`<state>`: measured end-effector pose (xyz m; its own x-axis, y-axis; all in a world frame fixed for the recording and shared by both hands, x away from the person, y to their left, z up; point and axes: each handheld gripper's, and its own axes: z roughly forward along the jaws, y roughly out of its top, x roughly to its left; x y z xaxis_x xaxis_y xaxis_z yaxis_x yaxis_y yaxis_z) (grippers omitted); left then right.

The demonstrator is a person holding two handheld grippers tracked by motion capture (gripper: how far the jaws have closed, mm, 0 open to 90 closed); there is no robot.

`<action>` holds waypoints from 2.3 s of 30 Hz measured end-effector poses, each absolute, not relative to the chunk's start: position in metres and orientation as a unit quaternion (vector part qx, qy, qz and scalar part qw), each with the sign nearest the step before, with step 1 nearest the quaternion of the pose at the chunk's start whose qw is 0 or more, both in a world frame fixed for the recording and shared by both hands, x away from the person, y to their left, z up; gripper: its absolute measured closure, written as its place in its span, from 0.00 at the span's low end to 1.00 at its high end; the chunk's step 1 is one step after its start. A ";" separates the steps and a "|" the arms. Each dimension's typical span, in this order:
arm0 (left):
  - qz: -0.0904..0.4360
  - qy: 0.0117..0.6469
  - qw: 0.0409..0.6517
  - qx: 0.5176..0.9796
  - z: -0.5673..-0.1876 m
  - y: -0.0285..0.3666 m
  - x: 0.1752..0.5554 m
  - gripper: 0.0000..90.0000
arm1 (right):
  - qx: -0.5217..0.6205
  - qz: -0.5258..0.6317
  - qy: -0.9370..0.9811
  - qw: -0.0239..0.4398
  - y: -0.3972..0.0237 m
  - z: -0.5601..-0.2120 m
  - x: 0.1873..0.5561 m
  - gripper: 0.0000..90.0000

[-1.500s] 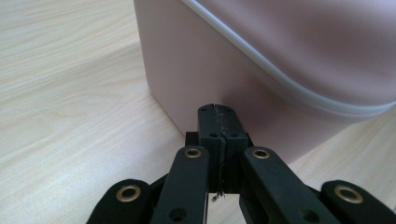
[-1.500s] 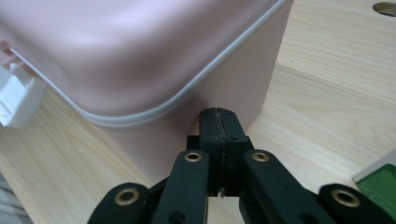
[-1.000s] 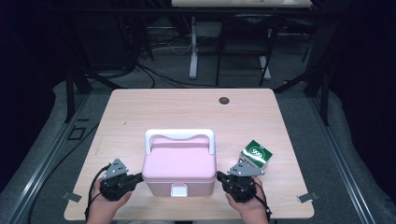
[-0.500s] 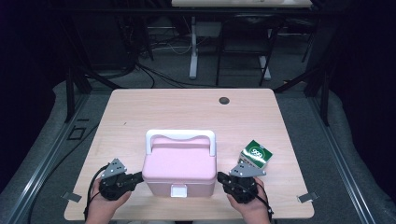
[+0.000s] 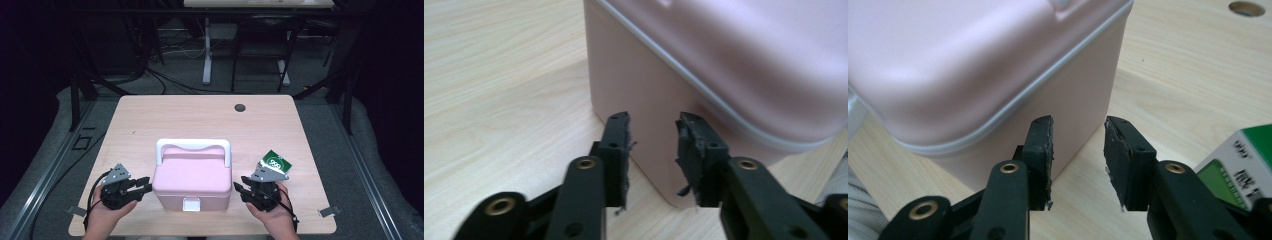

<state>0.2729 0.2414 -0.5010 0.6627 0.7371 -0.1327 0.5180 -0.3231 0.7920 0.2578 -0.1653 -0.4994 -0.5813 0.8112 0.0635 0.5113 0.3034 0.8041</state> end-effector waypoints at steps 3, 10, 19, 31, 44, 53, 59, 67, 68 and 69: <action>0.131 0.389 0.436 0.801 -0.494 0.245 0.275 0.69 | 0.418 0.415 0.787 0.184 -0.167 -0.495 0.259 0.71; 0.135 0.384 0.441 0.800 -0.477 0.249 0.278 0.65 | 0.416 0.424 0.784 0.182 -0.172 -0.480 0.261 0.67; 0.122 0.385 0.450 0.797 -0.456 0.250 0.285 0.60 | 0.408 0.434 0.784 0.173 -0.175 -0.456 0.268 0.62; 0.112 0.364 0.448 0.809 -0.438 0.237 0.294 0.55 | 0.401 0.460 0.781 0.133 -0.171 -0.442 0.279 0.58; 0.091 0.365 0.453 0.808 -0.442 0.219 0.314 0.52 | 0.397 0.481 0.776 0.096 -0.159 -0.449 0.295 0.56; 0.091 0.365 0.454 0.808 -0.445 0.213 0.319 0.55 | 0.394 0.486 0.775 0.092 -0.156 -0.453 0.301 0.58; 0.093 0.366 0.452 0.808 -0.444 0.214 0.319 0.58 | 0.390 0.488 0.776 0.092 -0.154 -0.453 0.303 0.60; 0.119 0.350 0.452 0.812 -0.441 0.215 0.310 0.66 | 0.373 0.492 0.777 0.119 -0.153 -0.450 0.295 0.68; 0.121 0.348 0.455 0.811 -0.441 0.215 0.308 0.67 | 0.370 0.489 0.780 0.126 -0.153 -0.450 0.294 0.70; 0.121 0.348 0.455 0.811 -0.441 0.215 0.308 0.68 | 0.370 0.489 0.780 0.126 -0.153 -0.450 0.294 0.70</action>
